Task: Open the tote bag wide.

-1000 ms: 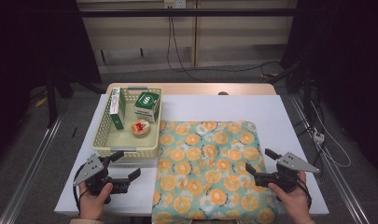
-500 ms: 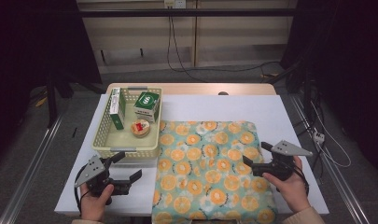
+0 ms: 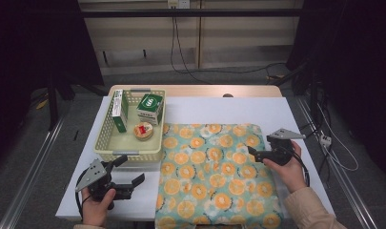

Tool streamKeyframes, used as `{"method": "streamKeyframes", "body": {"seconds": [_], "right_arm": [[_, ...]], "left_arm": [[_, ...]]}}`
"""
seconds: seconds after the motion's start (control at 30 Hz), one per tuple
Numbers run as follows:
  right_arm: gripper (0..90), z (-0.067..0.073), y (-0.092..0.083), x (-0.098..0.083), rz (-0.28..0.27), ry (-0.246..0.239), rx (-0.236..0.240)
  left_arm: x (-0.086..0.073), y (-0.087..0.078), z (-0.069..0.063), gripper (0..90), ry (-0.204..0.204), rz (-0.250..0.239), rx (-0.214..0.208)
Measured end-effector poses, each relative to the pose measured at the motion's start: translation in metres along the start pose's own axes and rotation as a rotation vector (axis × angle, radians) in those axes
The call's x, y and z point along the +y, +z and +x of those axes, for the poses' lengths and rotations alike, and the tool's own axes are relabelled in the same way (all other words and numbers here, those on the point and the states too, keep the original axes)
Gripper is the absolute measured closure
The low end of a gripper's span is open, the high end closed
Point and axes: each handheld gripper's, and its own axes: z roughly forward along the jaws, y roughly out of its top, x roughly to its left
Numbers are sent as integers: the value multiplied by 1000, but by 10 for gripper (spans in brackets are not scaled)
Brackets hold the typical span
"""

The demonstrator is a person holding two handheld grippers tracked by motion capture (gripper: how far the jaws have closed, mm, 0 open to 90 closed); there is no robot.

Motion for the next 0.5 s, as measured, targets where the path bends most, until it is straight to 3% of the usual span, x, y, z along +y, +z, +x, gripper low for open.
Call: {"method": "streamKeyframes", "body": {"seconds": [0.17, 0.3, 0.43, 0.5], "right_arm": [[113, -10, 12, 4, -3, 40, -4], [125, -13, 23, 12, 24, 8, -21], [166, -24, 37, 14, 75, 33, -62], [180, -30, 42, 15, 69, 59, -80]], "left_arm": [[0, 1, 0, 57, 2, -2, -2], [1, 0, -1, 56, 6, 0, -3], [1, 0, -1, 57, 6, 7, 0], [1, 0, -2, 57, 8, 6, -4]]}}
